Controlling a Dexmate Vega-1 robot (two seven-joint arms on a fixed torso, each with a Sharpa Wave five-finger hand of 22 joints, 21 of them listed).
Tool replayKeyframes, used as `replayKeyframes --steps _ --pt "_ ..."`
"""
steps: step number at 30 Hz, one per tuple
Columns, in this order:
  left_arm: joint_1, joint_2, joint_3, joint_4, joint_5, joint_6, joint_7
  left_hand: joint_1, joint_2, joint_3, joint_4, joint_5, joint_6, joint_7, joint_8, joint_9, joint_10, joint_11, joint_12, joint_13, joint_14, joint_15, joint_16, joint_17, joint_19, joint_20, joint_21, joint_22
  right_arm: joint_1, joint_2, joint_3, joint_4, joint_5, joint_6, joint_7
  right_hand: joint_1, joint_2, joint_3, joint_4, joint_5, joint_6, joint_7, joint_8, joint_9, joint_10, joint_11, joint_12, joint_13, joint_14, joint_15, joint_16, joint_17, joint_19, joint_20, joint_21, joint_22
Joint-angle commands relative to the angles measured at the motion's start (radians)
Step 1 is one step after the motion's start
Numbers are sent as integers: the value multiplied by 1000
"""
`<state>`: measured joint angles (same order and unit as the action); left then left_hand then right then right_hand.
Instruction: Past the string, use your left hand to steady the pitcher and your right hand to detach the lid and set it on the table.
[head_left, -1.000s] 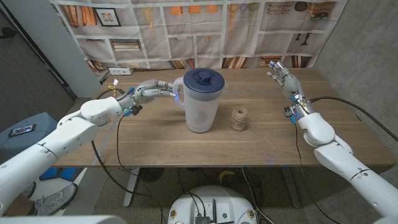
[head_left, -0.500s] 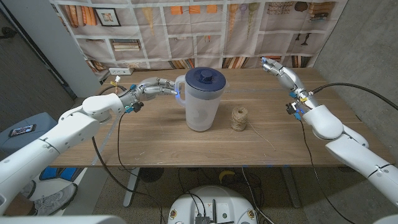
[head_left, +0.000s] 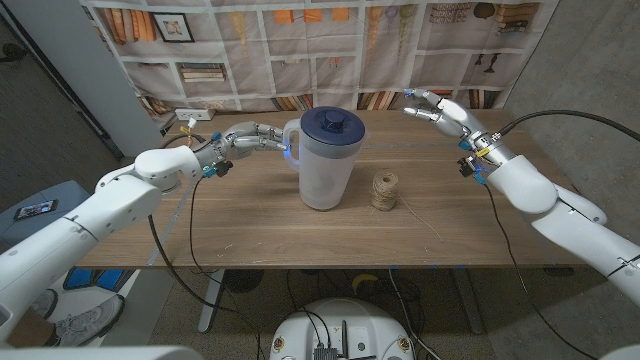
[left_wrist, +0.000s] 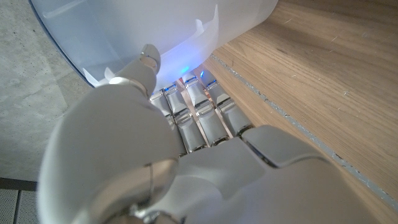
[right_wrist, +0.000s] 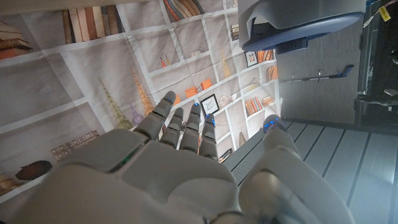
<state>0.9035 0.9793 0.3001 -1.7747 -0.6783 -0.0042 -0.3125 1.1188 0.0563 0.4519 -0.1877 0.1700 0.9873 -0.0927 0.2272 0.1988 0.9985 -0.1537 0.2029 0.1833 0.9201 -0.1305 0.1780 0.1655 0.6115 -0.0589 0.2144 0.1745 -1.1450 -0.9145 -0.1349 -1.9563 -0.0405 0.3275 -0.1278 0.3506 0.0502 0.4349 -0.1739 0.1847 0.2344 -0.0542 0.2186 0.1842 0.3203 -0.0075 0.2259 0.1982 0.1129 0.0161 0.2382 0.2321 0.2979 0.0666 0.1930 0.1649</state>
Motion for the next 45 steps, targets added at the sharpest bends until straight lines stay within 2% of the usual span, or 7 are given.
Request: replayKeyframes --steps 1,7,12,19,35,45 --pt "-24 -8 15 12 5 11 -7 36 48 15 17 5 83 28 1 1 38 -26 3 6 9 -106 1 3 13 -148 2 3 17 -37 14 -104 -110 -57 26 25 -5 5 -8 0 14 4 6 5 25 -3 11 4 17 -1 11 0 3 11 3 4" --pt "-35 -11 22 18 10 10 -13 35 49 15 17 5 82 29 1 1 39 -27 2 7 11 -106 1 3 14 -148 1 3 35 -46 18 -138 -147 -73 47 48 -10 11 -11 5 13 5 5 7 30 -5 9 6 28 0 15 1 10 20 5 5" --pt "-42 -12 26 20 13 11 -17 34 50 15 17 5 82 28 0 2 42 -27 2 7 12 -106 1 3 14 -149 0 3 82 -65 1 -151 -158 -73 99 87 -19 21 -16 16 -8 11 -2 8 21 -3 1 8 24 19 13 2 10 36 2 6" --pt "-43 -7 25 9 14 19 -15 34 49 15 17 5 83 28 1 2 41 -27 1 8 12 -107 0 3 14 -149 -1 3 146 -85 -28 -172 -178 -87 165 128 -32 30 -15 27 -28 5 -7 8 8 1 -8 9 12 23 9 3 0 45 -2 6" --pt "-30 2 19 -10 15 19 -5 31 50 15 18 5 83 31 1 3 44 -25 0 9 11 -106 -1 3 15 -149 -2 3 273 -94 -111 -157 -184 -96 280 175 -48 41 -13 43 -20 25 0 11 21 5 -5 12 22 21 14 4 -3 57 -3 6" --pt "-27 7 17 -18 16 23 -3 32 50 16 16 5 84 33 0 4 49 -26 1 9 16 -107 1 4 15 -149 -3 3 353 -91 -168 -151 -207 -94 345 194 -60 43 -14 47 -20 16 1 12 28 -1 -3 14 29 15 17 4 1 61 -2 6"
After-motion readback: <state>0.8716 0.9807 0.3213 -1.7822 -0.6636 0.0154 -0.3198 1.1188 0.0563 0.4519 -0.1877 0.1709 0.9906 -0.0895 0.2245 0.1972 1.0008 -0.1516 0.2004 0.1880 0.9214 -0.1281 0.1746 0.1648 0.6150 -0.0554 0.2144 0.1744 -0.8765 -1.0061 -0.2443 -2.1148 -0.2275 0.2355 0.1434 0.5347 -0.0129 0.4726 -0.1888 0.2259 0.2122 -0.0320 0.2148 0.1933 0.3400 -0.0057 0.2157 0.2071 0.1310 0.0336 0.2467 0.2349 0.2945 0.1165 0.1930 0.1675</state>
